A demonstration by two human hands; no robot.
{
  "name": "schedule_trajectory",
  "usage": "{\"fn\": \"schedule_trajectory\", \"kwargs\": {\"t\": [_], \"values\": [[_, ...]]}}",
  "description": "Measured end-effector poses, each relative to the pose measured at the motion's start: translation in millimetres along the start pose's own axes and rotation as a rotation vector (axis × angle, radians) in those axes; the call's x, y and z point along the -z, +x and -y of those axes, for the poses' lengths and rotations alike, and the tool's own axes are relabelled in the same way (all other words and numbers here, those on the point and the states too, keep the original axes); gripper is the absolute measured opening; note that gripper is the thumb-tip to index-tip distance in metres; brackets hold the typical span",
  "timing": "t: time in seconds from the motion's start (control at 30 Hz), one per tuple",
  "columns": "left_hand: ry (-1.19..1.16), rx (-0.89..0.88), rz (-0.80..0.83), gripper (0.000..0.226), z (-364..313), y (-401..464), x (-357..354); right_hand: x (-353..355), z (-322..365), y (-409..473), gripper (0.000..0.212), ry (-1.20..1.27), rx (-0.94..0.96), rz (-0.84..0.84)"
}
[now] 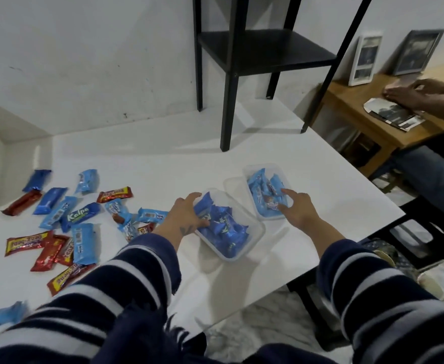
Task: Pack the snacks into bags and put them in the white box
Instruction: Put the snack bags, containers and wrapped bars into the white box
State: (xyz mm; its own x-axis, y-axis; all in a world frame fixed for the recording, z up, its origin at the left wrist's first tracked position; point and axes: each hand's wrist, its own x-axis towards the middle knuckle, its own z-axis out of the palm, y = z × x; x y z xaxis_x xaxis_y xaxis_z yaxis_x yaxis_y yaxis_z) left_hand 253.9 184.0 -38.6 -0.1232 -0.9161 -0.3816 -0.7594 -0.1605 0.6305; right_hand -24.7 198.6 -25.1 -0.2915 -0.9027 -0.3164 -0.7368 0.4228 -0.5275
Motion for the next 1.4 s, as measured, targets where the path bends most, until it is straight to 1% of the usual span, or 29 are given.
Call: {"fn": "schedule_trajectory", "kwargs": {"t": [0.1,0.13,0.23,0.27,0.37,0.47,0.63,0.73,0.87,1.0,1.1,1.2,1.27,1.4], "values": [[-0.007,0.016,-0.006,0.082,-1.7,3.8,0.5,-0.5,-6.0,8.1,0.05,0.211,0.016,-0.01],[-0.01,0.024,-0.009,0.082,-3.1,4.4,0.1,0.0,-8.4,10.9,0.049,0.305,-0.015,0.005],[-0.04,0.07,-0.035,0.083,-6.7,4.1,-2.9,3.3,-17.4,19.5,0.048,0.687,-0.154,0.069],[-0.062,0.091,-0.055,0.083,-7.9,2.2,-4.9,4.6,-21.0,22.6,0.049,0.758,-0.166,0.081],[-0.129,0.169,-0.17,0.081,-12.1,-9.2,-15.4,11.9,-25.7,29.9,0.053,0.852,-0.175,0.124],[-0.263,0.239,-0.301,0.078,-18.6,-22.4,-30.3,23.0,-20.9,34.9,0.054,0.887,-0.136,0.201],[-0.527,0.336,-0.507,0.069,-36.3,-38.3,-57.8,42.2,3.0,32.7,0.05,0.793,0.07,0.311],[-0.656,0.366,-0.567,0.06,-48.8,-49.7,-73.3,41.6,18.5,18.9,0.048,0.726,0.155,0.4],[-0.84,0.41,-0.595,0.058,-65.1,-63.6,-81.0,25.8,29.5,-5.4,0.047,0.632,0.267,0.503],[-0.948,0.372,-0.574,0.063,-71.2,-74.9,-82.6,5.9,29.8,-24.9,0.046,0.517,0.325,0.564],[-0.94,0.354,-0.566,0.072,-69.3,-77.7,-84.1,-1.2,23.8,-30.6,0.047,0.429,0.381,0.559],[-0.922,0.353,-0.572,0.073,-70.8,-78.4,-83.2,2.7,28.8,-28.3,0.051,0.329,0.492,0.545],[-0.935,0.356,-0.564,0.073,-70.9,-78.5,-82.3,2.5,37.2,-22.3,0.056,0.286,0.498,0.576],[-0.964,0.373,-0.554,0.072,-68.8,-78.6,-79.2,0.9,52.1,-16.0,0.059,0.286,0.352,0.735]]}}
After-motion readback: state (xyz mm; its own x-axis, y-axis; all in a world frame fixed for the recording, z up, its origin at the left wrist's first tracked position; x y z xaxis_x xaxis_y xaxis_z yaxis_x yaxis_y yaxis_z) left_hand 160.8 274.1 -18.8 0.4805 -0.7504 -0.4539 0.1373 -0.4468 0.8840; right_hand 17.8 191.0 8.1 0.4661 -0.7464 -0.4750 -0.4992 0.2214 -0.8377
